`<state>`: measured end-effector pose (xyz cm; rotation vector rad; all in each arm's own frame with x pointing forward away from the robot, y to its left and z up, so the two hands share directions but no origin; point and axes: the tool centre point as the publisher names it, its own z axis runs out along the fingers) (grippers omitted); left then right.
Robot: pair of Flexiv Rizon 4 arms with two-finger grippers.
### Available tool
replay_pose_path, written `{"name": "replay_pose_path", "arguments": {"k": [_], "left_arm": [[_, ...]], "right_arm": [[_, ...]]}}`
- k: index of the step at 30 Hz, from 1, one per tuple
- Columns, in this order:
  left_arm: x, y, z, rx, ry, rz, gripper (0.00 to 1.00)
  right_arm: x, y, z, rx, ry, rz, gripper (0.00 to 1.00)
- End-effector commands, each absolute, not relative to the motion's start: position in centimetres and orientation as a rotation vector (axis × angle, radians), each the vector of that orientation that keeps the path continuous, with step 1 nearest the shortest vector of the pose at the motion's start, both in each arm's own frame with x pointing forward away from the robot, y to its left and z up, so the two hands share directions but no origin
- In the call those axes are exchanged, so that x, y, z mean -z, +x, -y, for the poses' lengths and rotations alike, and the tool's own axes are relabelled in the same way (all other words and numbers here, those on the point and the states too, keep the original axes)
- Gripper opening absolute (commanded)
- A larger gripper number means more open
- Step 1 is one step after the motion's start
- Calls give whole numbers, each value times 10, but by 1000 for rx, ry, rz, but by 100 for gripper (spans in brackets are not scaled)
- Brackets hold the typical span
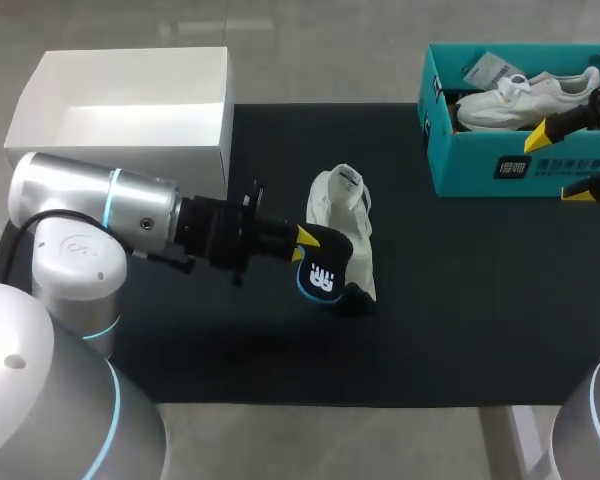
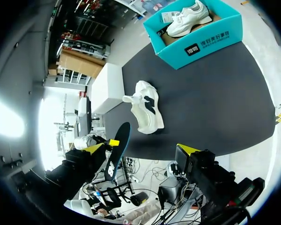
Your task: Take the shoe out of the shoebox, open the shoe tongue, remove and reinsert the insole, then place the shoe into the shoebox
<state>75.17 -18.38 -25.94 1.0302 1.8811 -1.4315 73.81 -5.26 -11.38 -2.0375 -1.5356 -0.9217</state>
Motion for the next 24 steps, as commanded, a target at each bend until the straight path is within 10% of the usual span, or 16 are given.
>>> {"name": "replay_pose_path", "arguments": {"k": [1,24], "left_arm": [[268,758,196,1444,1029,-1881,0],[297,796,208,1422,908,-1959,0]], "right_arm": [[114,739,51,918,-2039,1535,100],[114,739,51,918,-2039,1535,100]]}}
